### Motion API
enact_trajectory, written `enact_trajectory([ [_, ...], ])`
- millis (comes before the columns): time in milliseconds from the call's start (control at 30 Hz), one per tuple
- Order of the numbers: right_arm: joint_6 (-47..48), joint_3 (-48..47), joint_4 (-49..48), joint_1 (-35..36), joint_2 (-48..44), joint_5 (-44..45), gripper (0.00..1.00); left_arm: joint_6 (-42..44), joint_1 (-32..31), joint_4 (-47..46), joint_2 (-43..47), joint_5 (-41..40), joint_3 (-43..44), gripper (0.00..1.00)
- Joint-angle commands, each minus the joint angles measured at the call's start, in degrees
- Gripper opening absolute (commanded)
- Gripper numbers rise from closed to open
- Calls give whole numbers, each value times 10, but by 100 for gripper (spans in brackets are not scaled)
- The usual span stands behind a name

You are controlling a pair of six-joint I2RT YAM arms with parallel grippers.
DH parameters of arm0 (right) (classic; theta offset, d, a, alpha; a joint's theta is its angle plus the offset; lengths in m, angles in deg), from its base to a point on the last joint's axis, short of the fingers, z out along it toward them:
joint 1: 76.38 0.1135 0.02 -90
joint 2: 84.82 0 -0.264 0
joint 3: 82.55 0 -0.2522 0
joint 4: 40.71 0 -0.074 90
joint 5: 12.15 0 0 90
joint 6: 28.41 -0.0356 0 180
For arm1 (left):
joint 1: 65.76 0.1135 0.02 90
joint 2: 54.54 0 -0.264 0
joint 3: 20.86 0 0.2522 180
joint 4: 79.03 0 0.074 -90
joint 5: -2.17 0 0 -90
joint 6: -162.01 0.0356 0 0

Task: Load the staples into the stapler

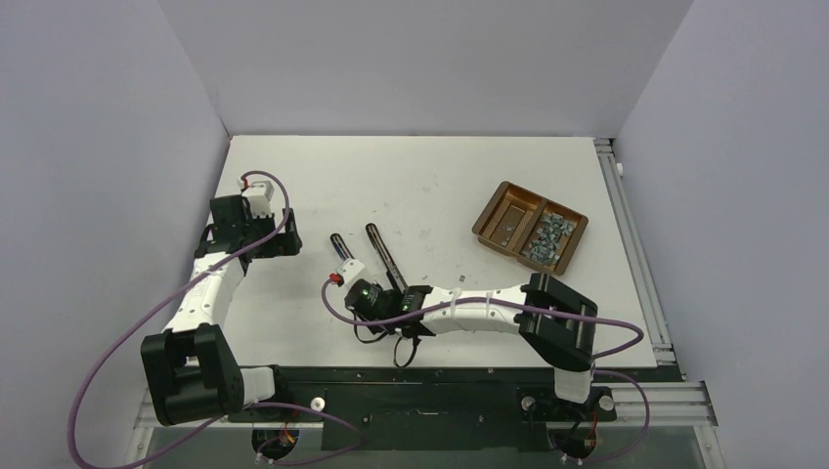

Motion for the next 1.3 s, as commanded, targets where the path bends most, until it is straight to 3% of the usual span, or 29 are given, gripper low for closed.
enact_trajectory([
  [0,6,-29,-2,3,-6,15,17,-3,4,-12,20,5,18,96],
  [200,-3,-31,5,2,-10,58,34,-3,5,-13,20,4,18,96],
  [300,-4,-40,15,0,0,59,38,-3,5,-12,21,4,17,96],
  [1267,-8,-53,30,-15,46,40,36,0,19,-9,14,6,35,96],
])
